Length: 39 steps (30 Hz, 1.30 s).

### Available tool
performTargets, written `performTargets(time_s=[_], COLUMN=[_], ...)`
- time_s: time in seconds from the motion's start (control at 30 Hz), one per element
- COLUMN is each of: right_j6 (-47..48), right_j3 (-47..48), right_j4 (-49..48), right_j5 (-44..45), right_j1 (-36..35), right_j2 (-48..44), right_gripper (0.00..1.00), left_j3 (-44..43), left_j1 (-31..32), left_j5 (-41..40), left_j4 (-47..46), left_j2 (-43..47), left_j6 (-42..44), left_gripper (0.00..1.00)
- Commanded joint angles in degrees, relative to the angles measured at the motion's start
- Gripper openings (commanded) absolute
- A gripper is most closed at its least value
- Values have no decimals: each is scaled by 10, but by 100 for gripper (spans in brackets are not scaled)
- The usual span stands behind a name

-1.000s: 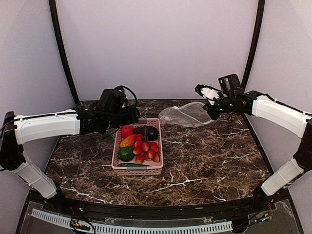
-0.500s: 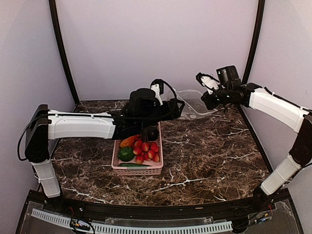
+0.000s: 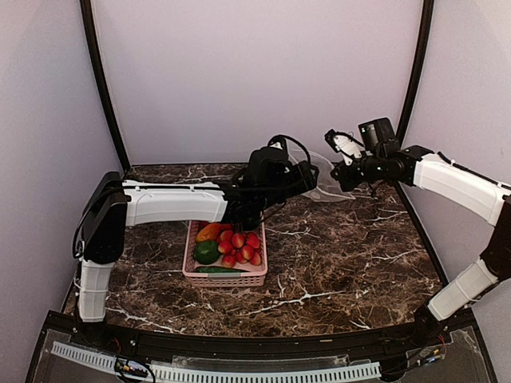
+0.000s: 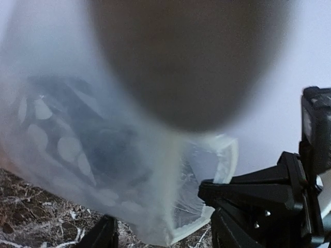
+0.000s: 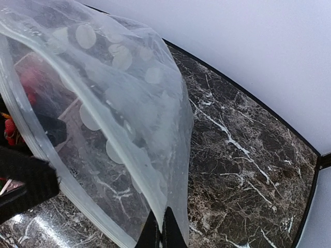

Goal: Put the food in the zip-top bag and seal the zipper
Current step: Pass from the right arm to the left, then pass from the left arm to the right

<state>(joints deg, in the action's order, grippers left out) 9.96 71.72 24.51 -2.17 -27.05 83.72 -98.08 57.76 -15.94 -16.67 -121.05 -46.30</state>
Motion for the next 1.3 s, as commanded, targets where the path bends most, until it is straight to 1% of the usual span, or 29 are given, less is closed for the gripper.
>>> performTargets(time_s=[0.0,0.03,0.07,0.1,0.13,0.17,0.2,0.23,0.27,0.33,0.4,0.5,0.53,0.57,0.73,0.8,0.87,1.0,1.27], right_j6=[-5,-2,3,7,8,11,14,18,19,24,25,22,22,22,20,22,23,27,43], right_j3=[-25,-28,-32,-34,-34,-34,-33,-31,-28,-21,-12,9,17,25,52,55,55,55,39], right_j4=[-23,-25,-24,-24,-22,-19,-15,-12,-9,-5,-4,-4,-3,-2,3,3,3,2,5], right_j5=[-36,-46,-59,-71,-81,-90,-97,-99,-97,-88,-69,-36,-24,-13,16,14,10,11,20], right_j1=[1,1,1,0,0,-1,-2,-3,-4,-5,-5,-5,-5,-5,-5,-5,-5,-5,-5], right_j2=[-40,-45,-49,-51,-51,-50,-46,-40,-33,-14,3,31,39,48,77,81,82,75,28], right_gripper=[0,0,0,0,0,0,0,0,0,0,0,0,6,11,25,28,27,18,11], left_j3=[-21,-20,-16,-12,-4,1,12,16,25,32,35,34,33,33,34,36,38,40,42], left_j1=[-8,-12,-14,-18,-19,-22,-23,-24,-24,-24,-24,-24,-24,-24,-24,-24,-24,-24,-25], left_j5=[-25,-19,-15,-7,-3,7,12,24,29,48,64,76,78,79,83,85,87,88,87], left_j4=[86,88,87,82,63,49,17,-1,-32,-65,-85,-91,-91,-91,-83,-79,-77,-69,-57], left_j2=[-15,-17,-20,-21,-23,-24,-26,-26,-27,-28,-31,-34,-34,-35,-37,-37,-37,-37,-38], left_j6=[-86,-102,-110,-121,-123,-121,-117,-103,-96,-80,-70,-61,-57,-55,-58,-59,-60,-61,-54], left_gripper=[56,55,51,43,39,33,30,26,24,20,16,11,9,8,6,5,4,3,2])
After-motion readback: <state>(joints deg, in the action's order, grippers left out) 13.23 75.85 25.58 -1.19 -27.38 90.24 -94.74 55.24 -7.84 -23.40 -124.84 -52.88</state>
